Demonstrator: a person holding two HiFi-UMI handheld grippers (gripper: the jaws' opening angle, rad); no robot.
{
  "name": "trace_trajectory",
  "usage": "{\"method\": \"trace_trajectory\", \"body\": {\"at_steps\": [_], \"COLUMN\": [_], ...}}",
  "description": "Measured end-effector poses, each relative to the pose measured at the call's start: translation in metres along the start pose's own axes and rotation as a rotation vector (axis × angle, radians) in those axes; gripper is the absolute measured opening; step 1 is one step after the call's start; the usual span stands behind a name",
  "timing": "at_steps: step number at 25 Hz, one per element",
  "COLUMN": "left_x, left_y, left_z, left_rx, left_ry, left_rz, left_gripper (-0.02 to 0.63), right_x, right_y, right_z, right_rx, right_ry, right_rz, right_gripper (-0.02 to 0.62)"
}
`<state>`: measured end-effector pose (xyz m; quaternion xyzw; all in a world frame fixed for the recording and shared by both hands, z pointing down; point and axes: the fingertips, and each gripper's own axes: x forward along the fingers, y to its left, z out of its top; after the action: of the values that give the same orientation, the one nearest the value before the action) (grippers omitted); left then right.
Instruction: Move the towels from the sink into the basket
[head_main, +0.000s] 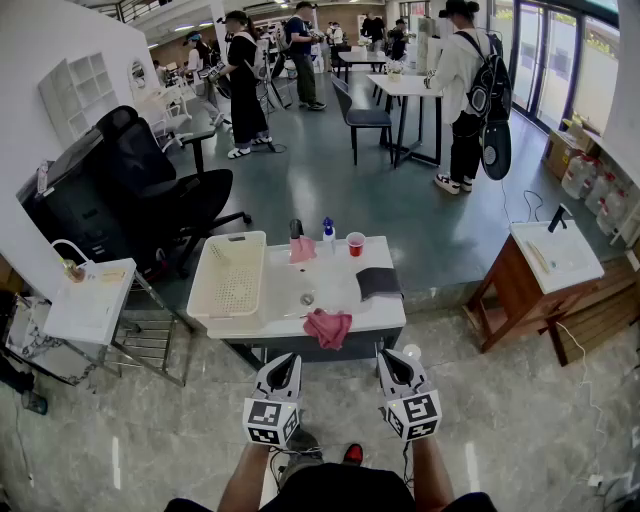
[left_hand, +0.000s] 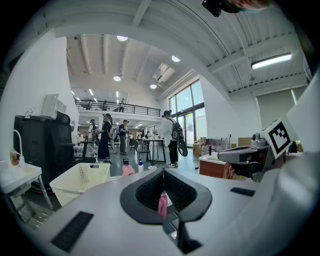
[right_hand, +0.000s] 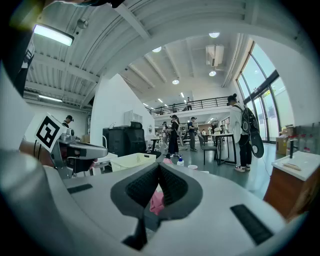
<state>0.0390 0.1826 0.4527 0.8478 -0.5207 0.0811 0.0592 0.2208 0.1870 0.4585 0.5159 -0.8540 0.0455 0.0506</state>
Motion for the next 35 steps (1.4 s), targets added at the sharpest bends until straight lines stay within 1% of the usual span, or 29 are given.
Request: {"method": "trace_trajectory", "body": {"at_steps": [8,14,19,29,35], "left_x": [0.003,0.002,0.002,0.020,0.039], "left_y": [0.005,0.005,0.010,0.041,0.064], "left_z": [-0.001,-0.005,-0.011,-0.029,-0.050], "left_rx": [-0.008,-0.011,-0.009,-0.022,-0.049], "left_ry": [0.003,0.016,0.028,0.077,0.138], "left_rz": [0.003,0.004,0.011,0.021,0.021], "left_gripper": [0.008,0.008,0.008,0.008,0.008], "right_x": [0.005,0.007,0.015,0.060,0.096], "right_y": [0.001,0.001,0.002,0.021,0.024], "right_z": [0.001,-0.003,-0.011,-0.030,-0.050], "right_rx": [-0.026,-0.005,0.002,0.009,0.021], "right_ry": [0.004,0.008,0.030,0.095,0.156], "right_rz": [-0.003,-0.004,-0.004,0.041,0.059], "right_gripper": [0.031,0.031,0.031,0.031,0.031]}}
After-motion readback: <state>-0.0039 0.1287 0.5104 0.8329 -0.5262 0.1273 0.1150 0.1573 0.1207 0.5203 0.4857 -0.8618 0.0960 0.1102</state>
